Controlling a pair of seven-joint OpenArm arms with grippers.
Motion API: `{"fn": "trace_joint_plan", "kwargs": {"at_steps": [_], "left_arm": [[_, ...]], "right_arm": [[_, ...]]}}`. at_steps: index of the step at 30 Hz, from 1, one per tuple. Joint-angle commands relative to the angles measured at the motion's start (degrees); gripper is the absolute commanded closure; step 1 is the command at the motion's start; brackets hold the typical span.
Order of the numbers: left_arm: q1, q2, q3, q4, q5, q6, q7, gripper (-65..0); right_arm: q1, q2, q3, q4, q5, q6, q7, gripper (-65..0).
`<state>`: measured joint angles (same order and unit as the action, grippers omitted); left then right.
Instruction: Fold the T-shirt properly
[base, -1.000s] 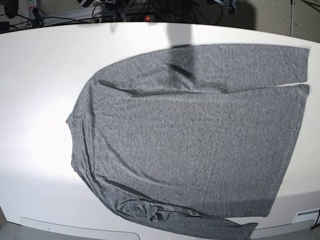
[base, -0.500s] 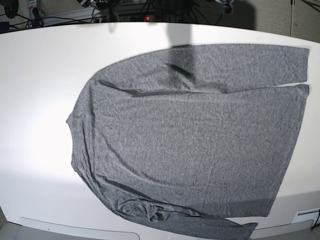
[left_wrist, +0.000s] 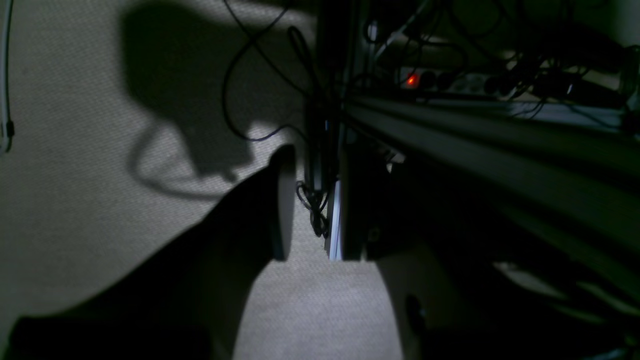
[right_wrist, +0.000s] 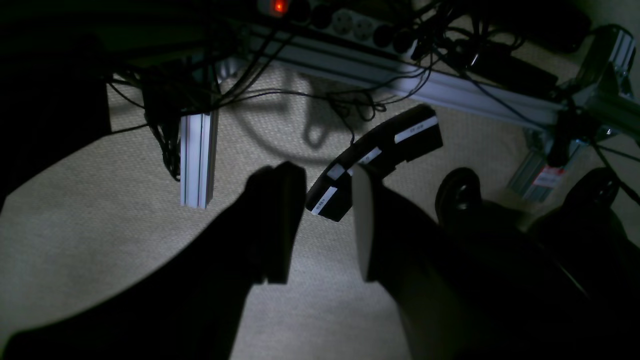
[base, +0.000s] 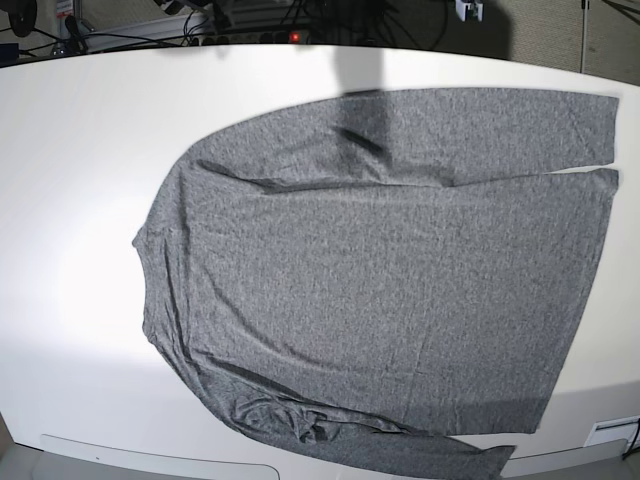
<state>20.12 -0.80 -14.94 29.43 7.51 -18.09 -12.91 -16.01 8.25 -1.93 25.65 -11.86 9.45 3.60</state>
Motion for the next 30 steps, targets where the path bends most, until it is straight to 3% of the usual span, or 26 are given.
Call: {"fn": "trace_joint_plan", "kwargs": {"at_steps": [1,9,15,20,25,30], "left_arm": [[1.18,-0.04,0.04,0.31,-0.02,-0.33,-0.35,-15.5],[6.27,-0.02,0.04,5.53,-0.04,-0.44,-0.39,-15.5],[13.46,-0.02,0.04,17.05,-0.04,-1.66,-0.15,-15.5],[19.26,-0.04,0.04,28.55,-0.07,-1.64,3.89,-15.5],[25.24,-0.07,0.04,39.34,-0.04,-1.64,4.59,-15.5],[30.36,-0.07,0.04,49.18,-0.02,-1.64,5.16,-15.5]], "right_arm": [[-0.76,0.15,0.02,0.63,0.09,0.0,0.42,-20.2],[-7.02,0.17,0.02,7.85,0.11,0.0,0.42,-20.2],[-13.68,0.17,0.02,17.9,0.11,0.0,-0.39,-20.2],[-19.98,0.42,0.02,27.65,0.13,0.0,-2.67,-20.2],[-27.89,2.64,0.02,39.52,2.95,0.07,-3.58,-20.2],[-36.37,6.97,0.02,52.33,6.97,0.09,-5.14,-20.2]]}}
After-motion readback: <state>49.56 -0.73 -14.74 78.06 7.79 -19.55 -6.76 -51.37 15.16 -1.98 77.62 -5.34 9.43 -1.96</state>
